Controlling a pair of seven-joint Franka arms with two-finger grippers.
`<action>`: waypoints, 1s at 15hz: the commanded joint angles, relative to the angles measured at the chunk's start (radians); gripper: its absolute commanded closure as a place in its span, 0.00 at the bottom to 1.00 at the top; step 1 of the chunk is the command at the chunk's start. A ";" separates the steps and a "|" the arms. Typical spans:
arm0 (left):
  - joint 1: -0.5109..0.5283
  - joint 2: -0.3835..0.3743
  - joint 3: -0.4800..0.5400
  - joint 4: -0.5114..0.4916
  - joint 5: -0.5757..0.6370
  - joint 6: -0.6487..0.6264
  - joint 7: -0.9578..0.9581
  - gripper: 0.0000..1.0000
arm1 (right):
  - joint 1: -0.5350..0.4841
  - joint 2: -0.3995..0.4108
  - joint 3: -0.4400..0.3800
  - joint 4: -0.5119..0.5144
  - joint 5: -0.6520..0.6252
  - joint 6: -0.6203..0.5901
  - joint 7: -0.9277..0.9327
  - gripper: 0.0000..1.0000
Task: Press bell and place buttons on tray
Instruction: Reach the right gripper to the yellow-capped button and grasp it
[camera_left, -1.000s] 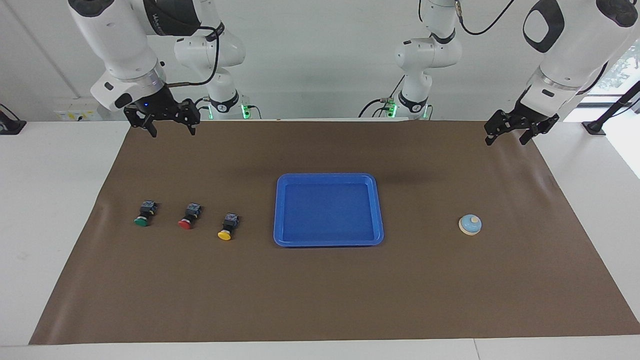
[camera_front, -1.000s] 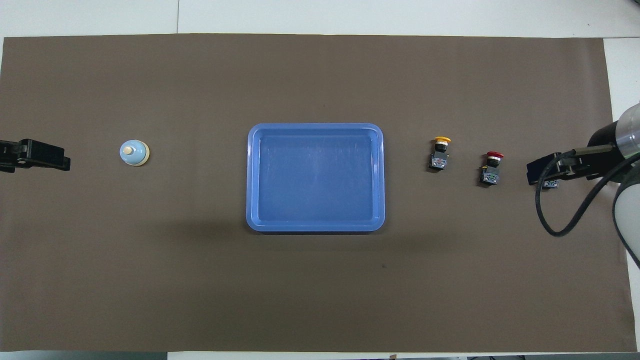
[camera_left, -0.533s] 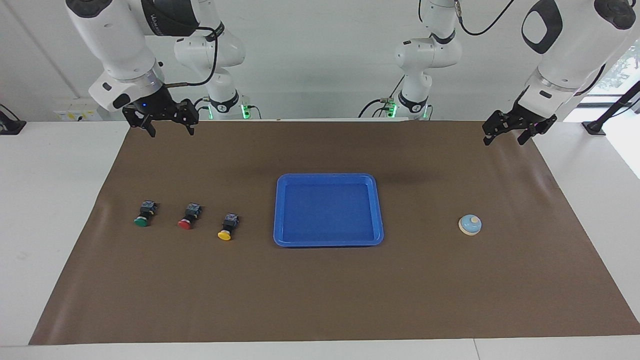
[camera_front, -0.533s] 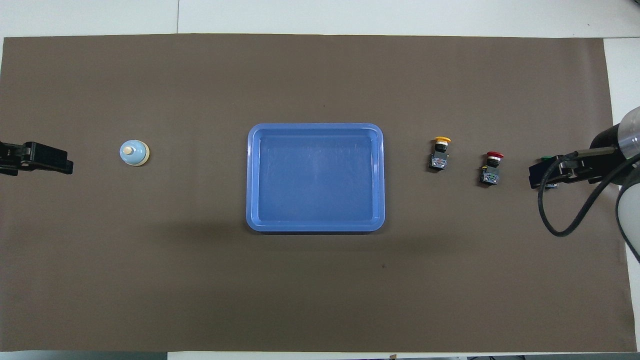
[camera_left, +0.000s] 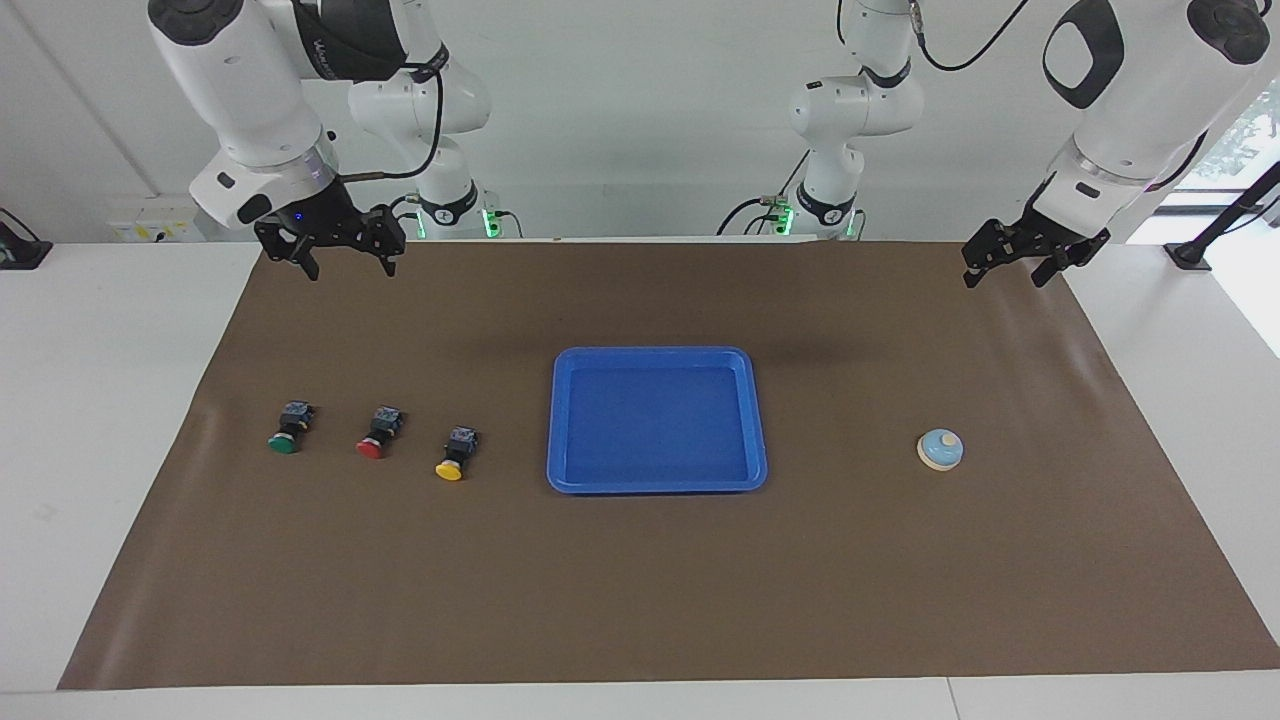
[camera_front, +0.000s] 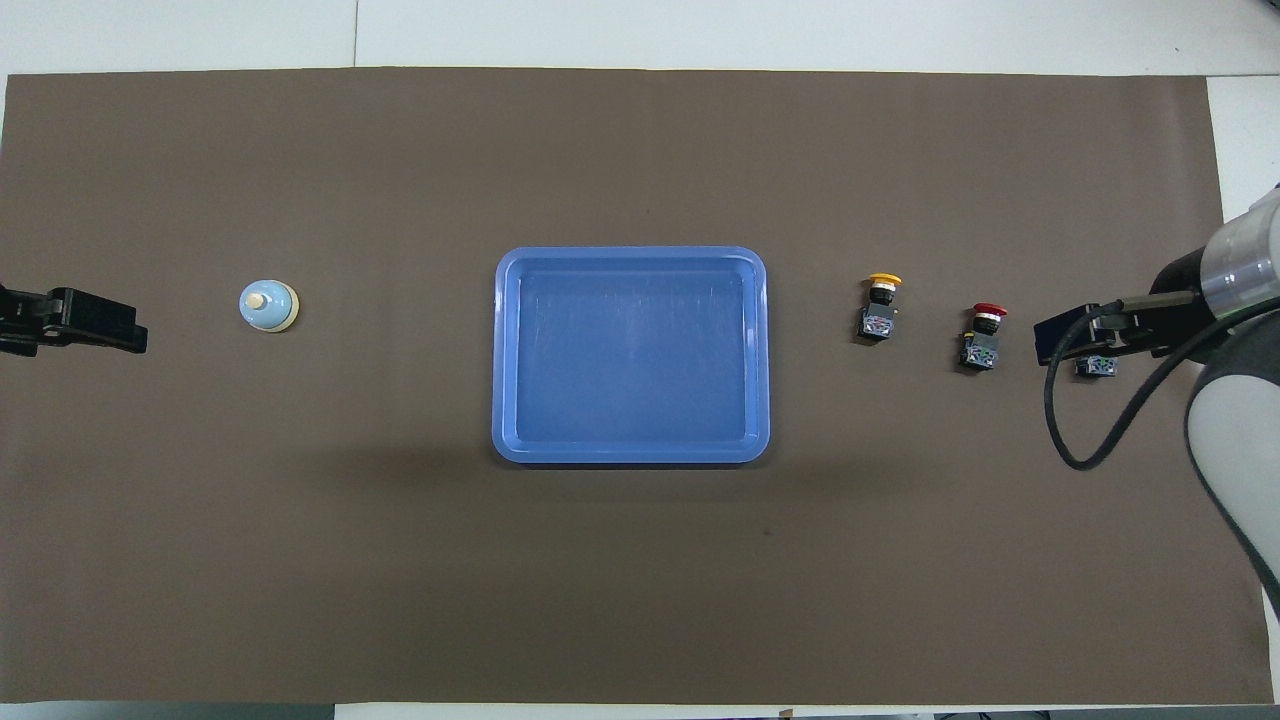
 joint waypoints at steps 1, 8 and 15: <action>0.002 -0.002 0.003 0.002 0.000 -0.006 -0.001 0.00 | -0.002 -0.008 0.009 -0.103 0.006 0.101 0.098 0.00; 0.005 -0.002 0.003 0.002 0.000 -0.006 -0.001 0.00 | 0.090 0.165 0.008 -0.216 0.006 0.431 0.264 0.00; 0.005 -0.004 0.003 0.002 0.000 -0.006 -0.001 0.00 | 0.088 0.295 0.008 -0.279 0.008 0.687 0.287 0.00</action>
